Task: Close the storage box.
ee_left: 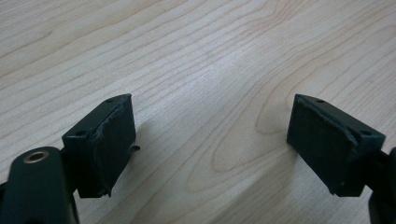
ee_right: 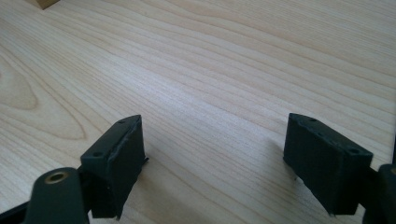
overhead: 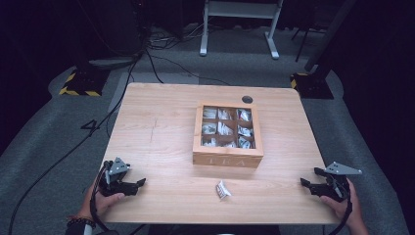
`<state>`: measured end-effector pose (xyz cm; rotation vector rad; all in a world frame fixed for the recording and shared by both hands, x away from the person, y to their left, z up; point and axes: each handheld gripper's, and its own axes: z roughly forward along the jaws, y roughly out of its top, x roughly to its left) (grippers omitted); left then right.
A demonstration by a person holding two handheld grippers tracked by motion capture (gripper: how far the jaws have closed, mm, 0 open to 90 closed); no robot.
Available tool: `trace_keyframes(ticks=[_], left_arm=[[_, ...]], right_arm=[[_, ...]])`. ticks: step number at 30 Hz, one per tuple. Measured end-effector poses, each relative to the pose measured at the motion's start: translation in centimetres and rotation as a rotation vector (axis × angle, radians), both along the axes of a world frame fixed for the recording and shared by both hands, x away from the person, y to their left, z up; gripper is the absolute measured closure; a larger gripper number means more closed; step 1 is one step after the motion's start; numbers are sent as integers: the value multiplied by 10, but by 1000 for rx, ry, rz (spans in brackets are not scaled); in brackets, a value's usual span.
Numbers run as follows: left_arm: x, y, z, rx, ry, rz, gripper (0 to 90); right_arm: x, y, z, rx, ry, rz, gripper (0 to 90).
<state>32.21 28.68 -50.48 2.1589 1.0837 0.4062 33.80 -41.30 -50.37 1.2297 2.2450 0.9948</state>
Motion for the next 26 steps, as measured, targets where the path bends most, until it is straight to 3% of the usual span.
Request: trace_keyframes(ticks=[26], left_arm=[[1,1,0,2,5,4,158]], right_arm=[[0,0,0,1,0,-9,203]])
